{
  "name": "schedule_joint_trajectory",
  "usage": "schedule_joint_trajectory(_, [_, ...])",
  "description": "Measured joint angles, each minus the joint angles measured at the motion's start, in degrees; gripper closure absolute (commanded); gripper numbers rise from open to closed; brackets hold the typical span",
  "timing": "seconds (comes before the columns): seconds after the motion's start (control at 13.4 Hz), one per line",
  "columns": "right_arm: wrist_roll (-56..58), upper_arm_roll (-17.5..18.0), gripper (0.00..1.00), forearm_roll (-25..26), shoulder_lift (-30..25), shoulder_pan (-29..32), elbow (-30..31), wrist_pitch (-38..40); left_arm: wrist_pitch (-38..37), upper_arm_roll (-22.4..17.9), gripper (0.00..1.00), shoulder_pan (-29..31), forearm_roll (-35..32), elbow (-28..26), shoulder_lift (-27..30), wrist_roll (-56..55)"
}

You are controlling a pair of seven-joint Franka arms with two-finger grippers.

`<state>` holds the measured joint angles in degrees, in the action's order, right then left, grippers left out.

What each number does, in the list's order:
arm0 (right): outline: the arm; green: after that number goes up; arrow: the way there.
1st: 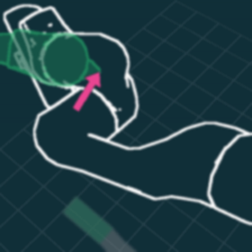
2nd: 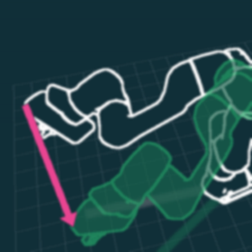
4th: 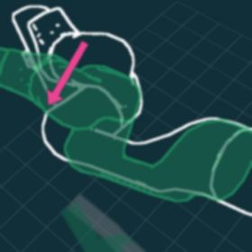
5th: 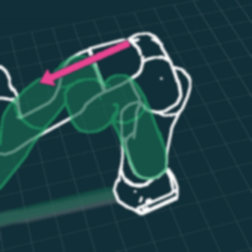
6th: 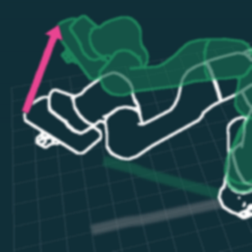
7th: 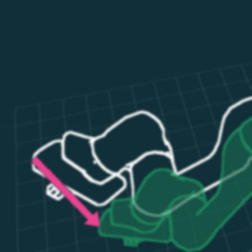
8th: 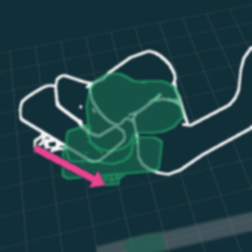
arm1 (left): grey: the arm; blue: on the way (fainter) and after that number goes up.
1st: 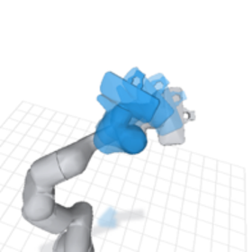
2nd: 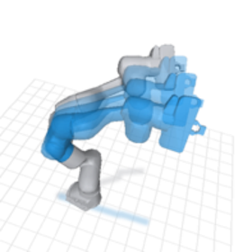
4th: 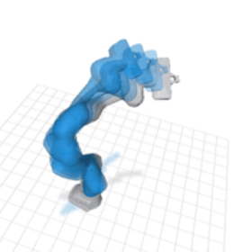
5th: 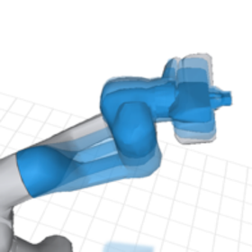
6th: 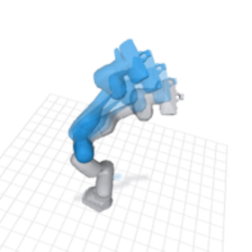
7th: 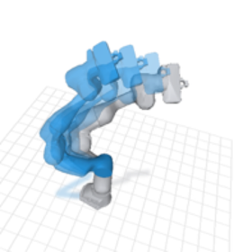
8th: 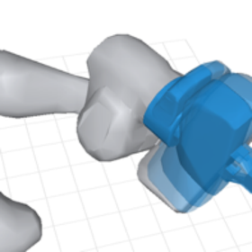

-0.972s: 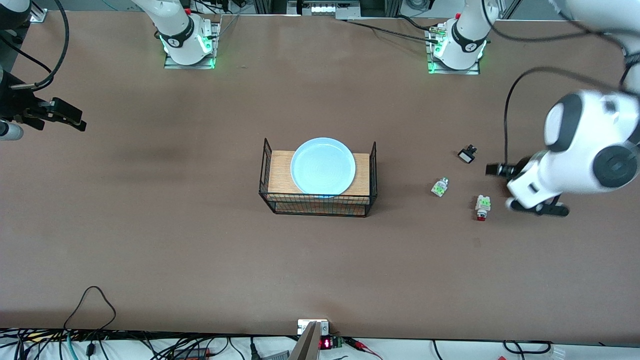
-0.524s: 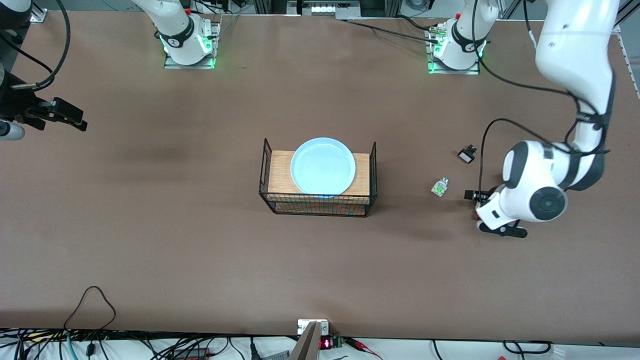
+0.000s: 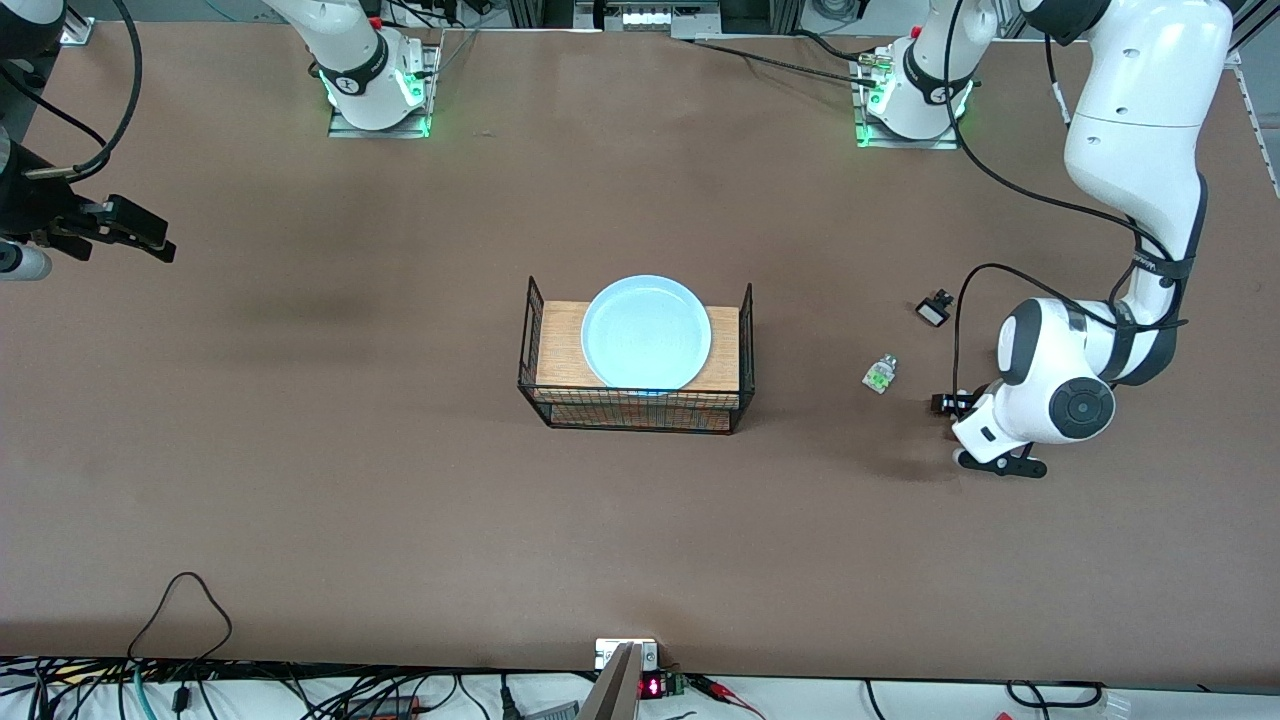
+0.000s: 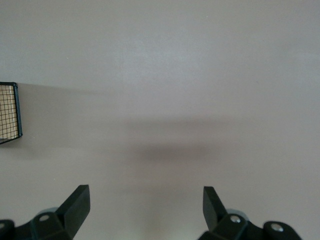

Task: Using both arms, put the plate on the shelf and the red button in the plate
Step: 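Lift the red button with the left gripper and carry it toward the plate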

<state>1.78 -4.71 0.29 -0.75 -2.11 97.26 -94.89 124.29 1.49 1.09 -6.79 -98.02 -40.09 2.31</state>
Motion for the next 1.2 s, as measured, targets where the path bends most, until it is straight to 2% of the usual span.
schedule_joint_trajectory(0.15, [0.0, 0.0, 0.0, 0.0, 0.0, 0.0, 0.0, 0.0, 0.0, 0.0, 0.93, 0.0, 0.0, 0.2, 0.2, 0.0])
schedule_joint_trajectory(0.3, [0.0, 0.0, 0.0, 0.0, 0.1, 0.0, 0.0, 0.0, 0.1, 0.0, 0.98, 0.0, 0.0, 0.5, 0.2, 0.0])
schedule_joint_trajectory(0.67, [0.1, 0.0, 0.0, 0.0, 0.2, 0.0, 0.0, 0.0, -2.0, 0.1, 1.0, 0.0, 0.0, 1.2, 3.4, 0.0])
schedule_joint_trajectory(0.9, [0.1, 0.0, 0.0, 0.0, 0.2, 0.0, 0.0, 0.0, -9.7, 0.7, 1.0, -0.2, 0.0, 3.6, 6.9, 0.0])
schedule_joint_trajectory(1.2, [0.1, 0.0, 0.0, 0.0, 0.1, 0.0, 0.0, 0.0, -26.3, 4.5, 1.0, -0.6, 0.0, 11.7, 10.5, -0.1])
